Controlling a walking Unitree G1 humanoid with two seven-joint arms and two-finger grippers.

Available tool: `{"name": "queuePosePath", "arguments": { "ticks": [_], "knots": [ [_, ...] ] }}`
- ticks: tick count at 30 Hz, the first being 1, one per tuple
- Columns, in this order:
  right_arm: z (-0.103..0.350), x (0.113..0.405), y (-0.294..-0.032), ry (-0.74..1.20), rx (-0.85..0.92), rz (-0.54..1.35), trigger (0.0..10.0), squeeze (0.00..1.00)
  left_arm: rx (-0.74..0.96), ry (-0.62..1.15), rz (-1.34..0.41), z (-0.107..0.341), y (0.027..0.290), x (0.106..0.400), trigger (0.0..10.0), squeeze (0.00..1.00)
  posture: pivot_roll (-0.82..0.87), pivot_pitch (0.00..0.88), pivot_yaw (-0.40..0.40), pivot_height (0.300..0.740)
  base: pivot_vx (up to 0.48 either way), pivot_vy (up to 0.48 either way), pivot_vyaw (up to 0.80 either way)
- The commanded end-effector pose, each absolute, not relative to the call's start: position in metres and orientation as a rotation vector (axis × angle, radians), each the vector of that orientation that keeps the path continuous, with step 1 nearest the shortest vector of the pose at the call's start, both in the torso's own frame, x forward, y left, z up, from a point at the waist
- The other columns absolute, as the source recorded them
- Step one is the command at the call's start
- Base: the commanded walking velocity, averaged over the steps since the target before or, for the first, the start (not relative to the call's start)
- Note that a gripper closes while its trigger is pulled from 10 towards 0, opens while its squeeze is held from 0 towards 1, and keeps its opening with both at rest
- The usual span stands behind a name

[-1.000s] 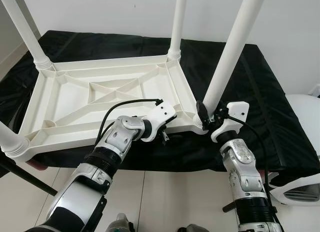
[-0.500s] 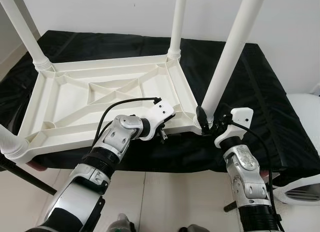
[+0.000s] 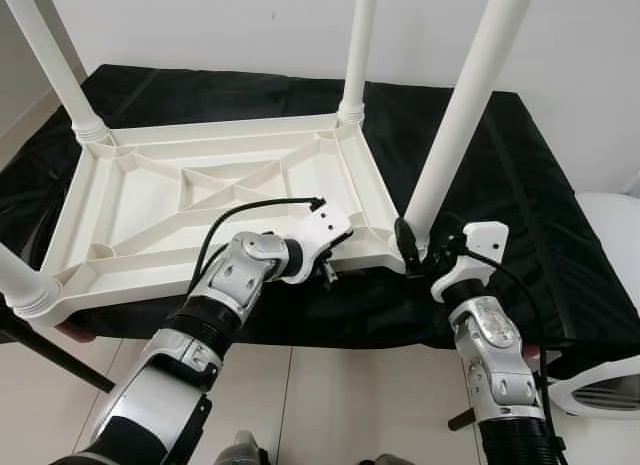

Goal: Building children table

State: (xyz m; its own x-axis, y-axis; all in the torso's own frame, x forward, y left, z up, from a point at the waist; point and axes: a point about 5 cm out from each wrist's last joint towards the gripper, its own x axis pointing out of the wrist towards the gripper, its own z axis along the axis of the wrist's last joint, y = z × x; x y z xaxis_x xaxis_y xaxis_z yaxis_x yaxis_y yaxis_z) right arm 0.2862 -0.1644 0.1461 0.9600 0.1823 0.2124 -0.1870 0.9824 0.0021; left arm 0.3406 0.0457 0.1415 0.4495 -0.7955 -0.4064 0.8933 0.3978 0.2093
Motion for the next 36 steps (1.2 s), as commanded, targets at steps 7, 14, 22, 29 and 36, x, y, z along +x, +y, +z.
{"name": "queuePosePath", "arguments": {
  "ticks": [7, 14, 22, 29, 36],
  "knots": [
    [0.1485, 0.286, -0.1654, -0.226, 0.021, 0.181, 10.0, 0.0, 0.436, 0.251, -1.051, 0.1401, 0.0478, 0.3414, 10.0, 0.0, -0.05, 0.018, 0.027, 0.74, 0.0, 0.0, 0.0],
    [0.1485, 0.286, -0.1654, -0.226, 0.021, 0.181, 10.0, 0.0, 0.436, 0.251, -1.051, 0.1401, 0.0478, 0.3414, 10.0, 0.0, -0.05, 0.018, 0.027, 0.74, 0.0, 0.0, 0.0],
    [0.1485, 0.286, -0.1654, -0.226, 0.021, 0.181, 10.0, 0.0, 0.436, 0.251, -1.051, 0.1401, 0.0478, 0.3414, 10.0, 0.0, -0.05, 0.018, 0.027, 0.74, 0.0, 0.0, 0.0],
    [0.1485, 0.286, -0.1654, -0.226, 0.021, 0.181, 10.0, 0.0, 0.436, 0.251, -1.051, 0.1401, 0.0478, 0.3414, 10.0, 0.0, -0.05, 0.018, 0.027, 0.74, 0.0, 0.0, 0.0],
    [0.1485, 0.286, -0.1654, -0.226, 0.021, 0.181, 10.0, 0.0, 0.436, 0.251, -1.051, 0.1401, 0.0478, 0.3414, 10.0, 0.0, -0.05, 0.018, 0.027, 0.74, 0.0, 0.0, 0.0]
  ]
}}
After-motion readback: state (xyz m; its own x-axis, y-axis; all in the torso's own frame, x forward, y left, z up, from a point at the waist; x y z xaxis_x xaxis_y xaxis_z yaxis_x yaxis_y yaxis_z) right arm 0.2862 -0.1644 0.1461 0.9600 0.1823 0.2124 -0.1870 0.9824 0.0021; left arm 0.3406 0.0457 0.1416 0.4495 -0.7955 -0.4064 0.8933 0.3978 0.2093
